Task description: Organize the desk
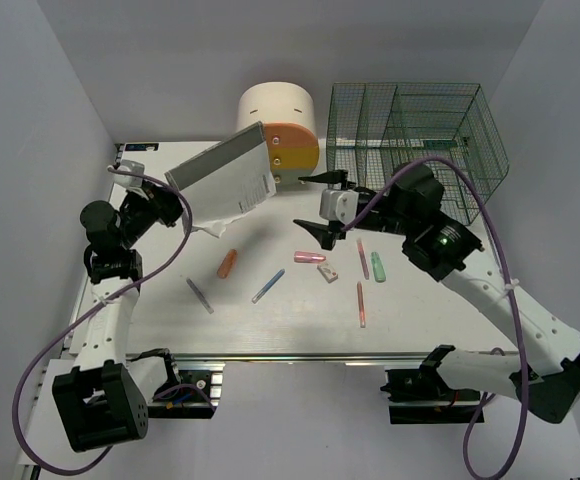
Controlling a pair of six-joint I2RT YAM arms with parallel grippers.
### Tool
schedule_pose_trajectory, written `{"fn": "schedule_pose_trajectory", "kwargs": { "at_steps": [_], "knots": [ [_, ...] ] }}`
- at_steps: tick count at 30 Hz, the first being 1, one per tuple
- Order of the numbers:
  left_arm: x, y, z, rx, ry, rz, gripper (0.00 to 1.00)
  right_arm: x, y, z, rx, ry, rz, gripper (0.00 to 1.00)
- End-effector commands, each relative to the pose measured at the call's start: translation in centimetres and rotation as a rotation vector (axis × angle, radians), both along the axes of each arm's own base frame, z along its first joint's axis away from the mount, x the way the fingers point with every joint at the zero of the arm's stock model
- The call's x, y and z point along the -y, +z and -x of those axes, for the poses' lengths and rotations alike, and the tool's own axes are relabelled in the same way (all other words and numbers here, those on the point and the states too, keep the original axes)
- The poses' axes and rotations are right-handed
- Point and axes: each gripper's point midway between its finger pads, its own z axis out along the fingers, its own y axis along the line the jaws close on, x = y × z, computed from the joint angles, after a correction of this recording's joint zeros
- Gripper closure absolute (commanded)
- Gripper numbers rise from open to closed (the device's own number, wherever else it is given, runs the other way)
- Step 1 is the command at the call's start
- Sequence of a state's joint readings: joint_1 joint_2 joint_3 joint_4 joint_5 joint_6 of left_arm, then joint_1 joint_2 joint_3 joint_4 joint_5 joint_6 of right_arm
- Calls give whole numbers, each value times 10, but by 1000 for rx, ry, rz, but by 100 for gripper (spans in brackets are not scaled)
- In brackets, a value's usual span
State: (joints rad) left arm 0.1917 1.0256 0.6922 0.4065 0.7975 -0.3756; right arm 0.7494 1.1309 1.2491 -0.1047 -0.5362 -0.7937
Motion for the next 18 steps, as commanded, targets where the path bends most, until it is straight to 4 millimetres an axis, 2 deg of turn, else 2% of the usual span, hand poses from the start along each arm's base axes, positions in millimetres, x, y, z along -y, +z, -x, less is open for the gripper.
{"fn": "schedule_pose_trajectory", "kwargs": {
  "at_steps": [1,2,3,4,5,6,7,8,9,10,11,17,18],
  "knots": [
    [12,36,18,165,-85,-156,100,-13,0,1,58,107,63,20],
    [14,37,22,169,-99,-164,100,-18,-1,5,65,161,71,20],
    [21,39,28,186,-132,-179,100,-29,-13,-2,74,195,104,20],
    [23,38,33,200,-155,-199,100,-32,-5,-1,91,221,118,21],
    [28,38,38,209,-179,-211,100,-39,-7,0,88,262,130,21],
    [31,35,44,194,-199,-214,100,-50,-18,-9,71,289,151,22],
    [31,36,46,223,-211,-254,100,-55,-16,-12,69,299,152,22],
    [37,35,53,229,-242,-269,100,-59,-2,-13,83,307,138,22],
    [37,31,59,207,-250,-279,100,-68,-11,-21,59,317,152,22],
    [38,32,62,238,-260,-316,100,-71,2,-21,67,323,144,22],
    [38,26,66,218,-265,-327,100,-79,-9,-29,38,331,165,22],
    [39,31,88,256,-274,-409,100,-104,-19,-45,-29,349,212,22],
    [39,33,89,260,-271,-419,100,-108,-19,-42,-33,360,217,22]
  ]
}}
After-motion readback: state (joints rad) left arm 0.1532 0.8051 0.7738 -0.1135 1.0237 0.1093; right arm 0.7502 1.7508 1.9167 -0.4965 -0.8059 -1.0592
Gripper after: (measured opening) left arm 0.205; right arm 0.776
